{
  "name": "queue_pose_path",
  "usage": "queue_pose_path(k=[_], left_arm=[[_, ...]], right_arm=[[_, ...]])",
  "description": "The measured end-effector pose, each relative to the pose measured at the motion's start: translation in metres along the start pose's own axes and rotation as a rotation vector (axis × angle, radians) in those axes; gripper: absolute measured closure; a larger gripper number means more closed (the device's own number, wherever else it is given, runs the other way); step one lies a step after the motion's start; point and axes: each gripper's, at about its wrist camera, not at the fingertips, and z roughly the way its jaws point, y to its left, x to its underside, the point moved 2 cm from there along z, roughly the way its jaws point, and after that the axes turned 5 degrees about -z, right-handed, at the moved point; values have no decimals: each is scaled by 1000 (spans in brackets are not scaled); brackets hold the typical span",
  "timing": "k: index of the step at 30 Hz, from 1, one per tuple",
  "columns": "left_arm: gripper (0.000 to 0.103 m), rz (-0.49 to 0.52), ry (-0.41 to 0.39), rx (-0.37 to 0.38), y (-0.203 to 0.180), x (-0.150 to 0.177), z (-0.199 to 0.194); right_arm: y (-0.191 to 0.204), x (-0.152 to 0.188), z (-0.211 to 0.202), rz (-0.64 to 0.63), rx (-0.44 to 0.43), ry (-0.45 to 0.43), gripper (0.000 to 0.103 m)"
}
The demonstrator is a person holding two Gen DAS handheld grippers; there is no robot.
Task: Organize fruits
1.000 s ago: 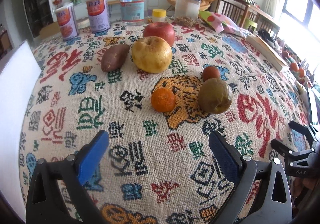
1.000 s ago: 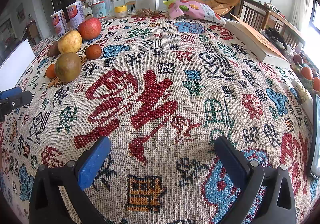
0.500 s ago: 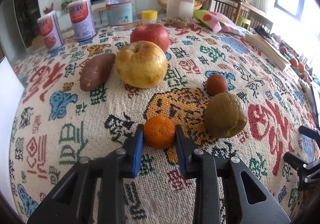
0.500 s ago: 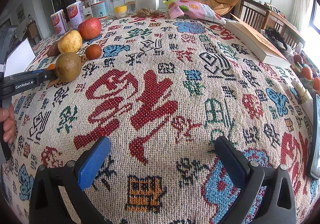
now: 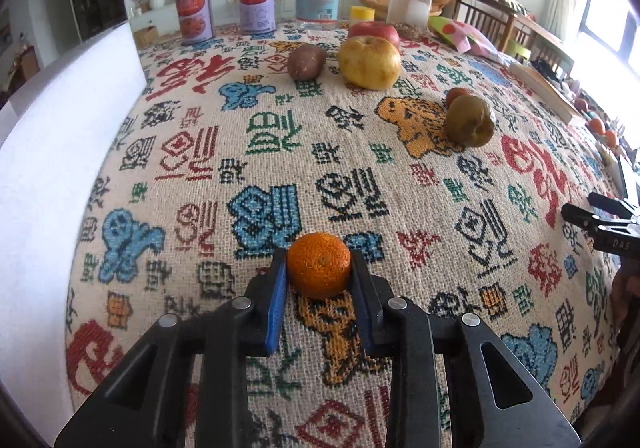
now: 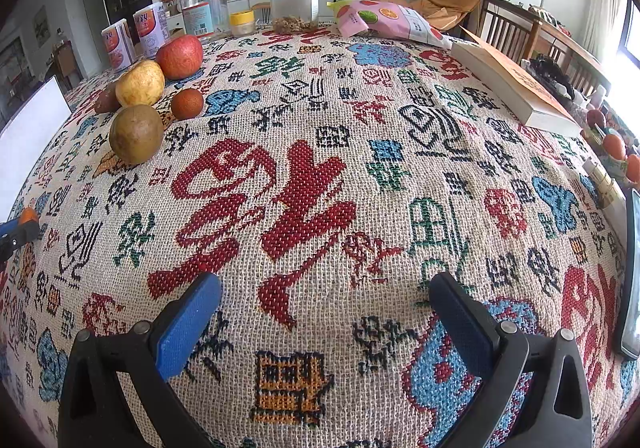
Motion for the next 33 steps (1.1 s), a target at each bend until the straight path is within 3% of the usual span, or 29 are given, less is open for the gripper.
queue_pose_path(k=[3,5,7,8,17,24,26,30,33], left_arm=[[71,-22,-15,-15,7,4,-2],[59,-28,-27,-39,6,4,-2],[22,-23,-36,-78,4,5,1],[17,-19,-35,-96,4,6,3],[1,-62,0,-113,13,6,10],[1,-72,-4,-113,13,7,10],[1,-71,-4,-114,14,7,10],[1,-71,-4,-114,14,6,10],[1,-70,-4,-114,14,6,10]], right_arm=[[0,0,0,0,0,0,0],[0,0,0,0,0,0,0],[0,0,0,0,0,0,0],[0,0,0,0,0,0,0],[0,0,0,0,0,0,0],[-1,0,-1,6,-15,-3,0],[-3,3,-9,65,-70,-12,1],[10,-12,-14,247,-393,-21,10],[26,-49,2,359,-541,-6,18]])
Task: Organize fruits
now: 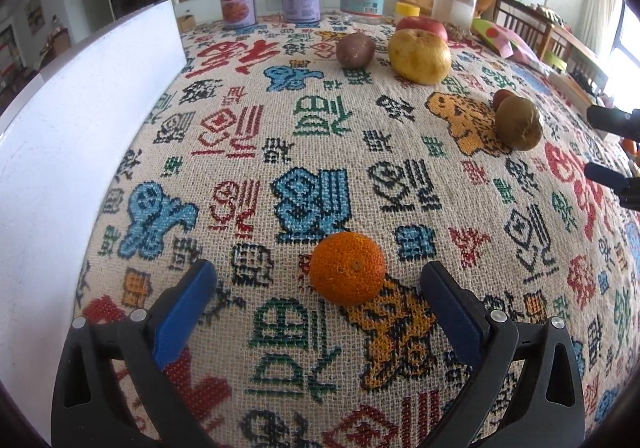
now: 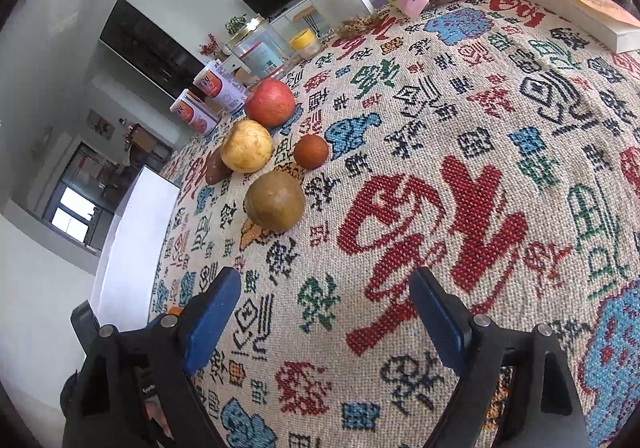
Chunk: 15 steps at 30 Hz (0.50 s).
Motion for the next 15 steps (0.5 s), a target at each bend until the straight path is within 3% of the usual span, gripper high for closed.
queue_pose_path(k=[2,3,5,6,10,15], left_arm=[[1,-1,0,1,0,0,0],[1,0,0,0,0,0,0],[1,0,0,1,0,0,0],[1,-1,0,1,0,0,0],[1,-1,0,2,1,0,0],[1,-1,0,3,1,0,0]], right_arm=[[10,-24,20,31,4,-11,19],[14,-35,31,42,0,-4,25],[24,-49,55,34,14,52,30],[27,-52,65,23,42,79,41],[48,-41,70,-59,37,115,59],[86,-11,60,-307,103,137,59]])
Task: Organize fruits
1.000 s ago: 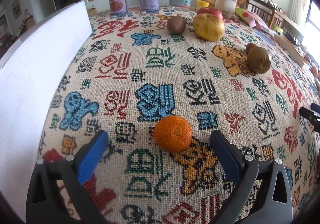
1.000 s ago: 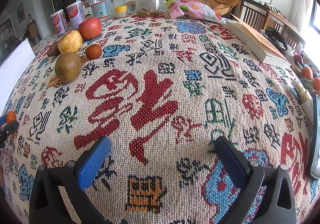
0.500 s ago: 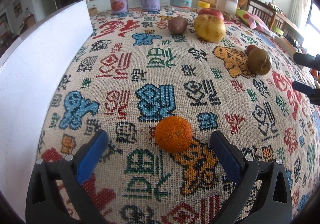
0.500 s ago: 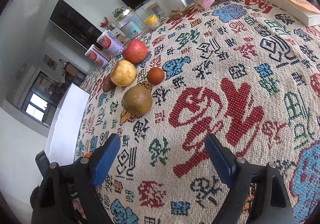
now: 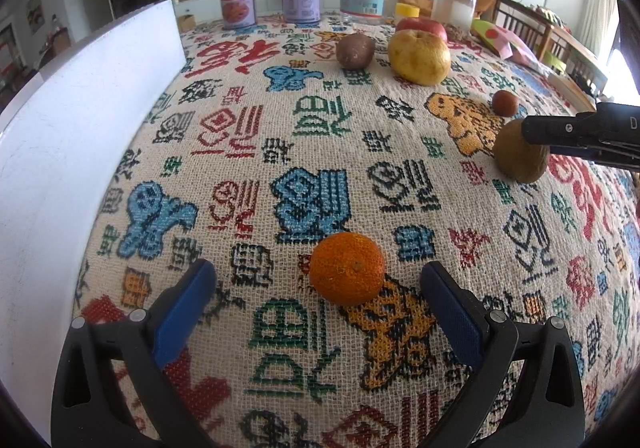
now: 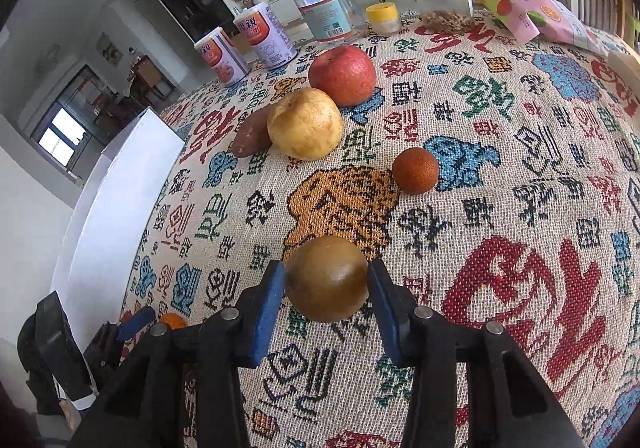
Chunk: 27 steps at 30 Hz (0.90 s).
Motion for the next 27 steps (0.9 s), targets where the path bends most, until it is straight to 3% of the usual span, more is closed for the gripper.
queue_pose_path(k=[5,8,10,14,15,16,18,20,21,22,24,27], left_arm=[[1,-11,-3,46,3,0,-3],[1,-59,-7,198,14,-1,-12],[2,-91,10,255,21,-3,-15],[4,-2,4,211,4,-6,-19],[9,35,-4,183,-3,-5,-18],[25,69,-5,157,-11,-5,-17],[47,114,20,109,-22,-4,-8],[59,123,-6,82,-28,-6,-7],[74,107,-6,85,-26,-8,-8],[74,84,1,98,-24,-10,-8],[74,43,-3,124,-15,-11,-17],[75,0,-22,163,3,-8,-44]], right_arm=[[19,3,-3,-118,1,7,57],[10,5,-9,-87,-37,11,57],[0,4,-14,-45,-48,12,53],[1,3,-21,-113,12,14,37],[6,3,-21,-148,31,16,32],[10,4,-19,-176,46,21,27],[20,5,-9,-226,64,50,21],[27,7,3,-257,87,80,21],[29,7,9,-262,105,85,22],[29,7,13,-258,117,90,28],[24,5,20,-204,113,112,54],[20,4,19,-152,106,136,54]])
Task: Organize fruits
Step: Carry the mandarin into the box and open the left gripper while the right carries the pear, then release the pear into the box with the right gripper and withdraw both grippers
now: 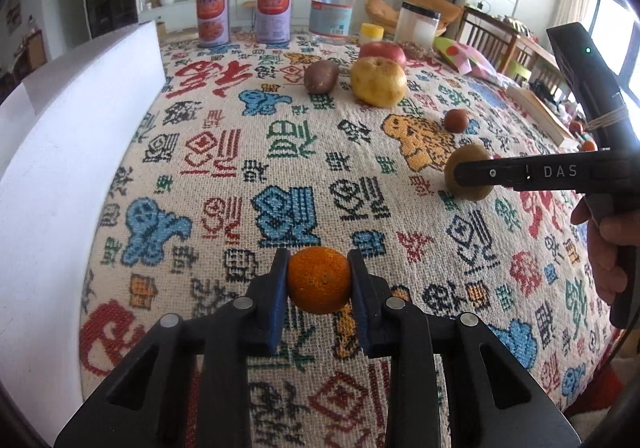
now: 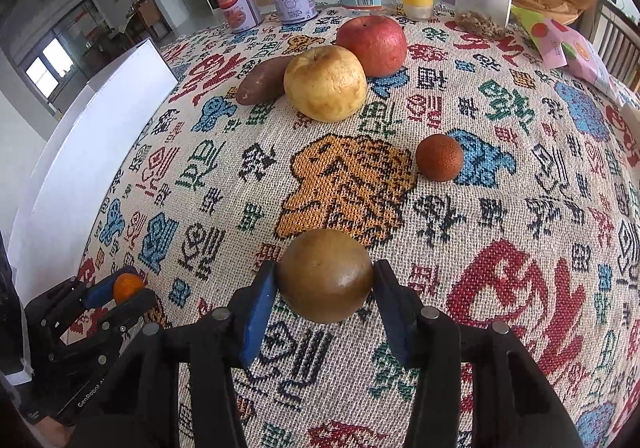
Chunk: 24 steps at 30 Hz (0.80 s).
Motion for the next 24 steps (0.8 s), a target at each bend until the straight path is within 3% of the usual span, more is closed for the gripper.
queue_pose_path(k=[4,8,11,14,19,20,21,22,24], left_arm=[[75,-116,-54,101,22,-3,-65],[75,-205,-149,120,61,-11,-141],[74,-250,-197,27,104,-13,-180],[74,-313,-196,-113,156,-4,-193],[72,-434,-121,-227,216,27,-174],[69,-439,-111,-254,221,33,-171],[56,-444,-105,-274,224,38,-167],[35,-450,-102,-289,226,41,-165],[21,-454,-121,-319,226,43,-164]], right_arm=[[20,3,-28,22,-123,-39,54],[91,-15,-70,-72,-283,-118,54],[167,-30,-93,-174,-414,-153,54],[245,-35,-96,-269,-520,-144,54],[345,-29,-61,-393,-547,-73,54],[357,-25,-50,-402,-544,-50,54],[367,-21,-41,-407,-536,-32,54],[373,-16,-32,-412,-532,-17,54],[381,-11,-19,-407,-528,0,53]])
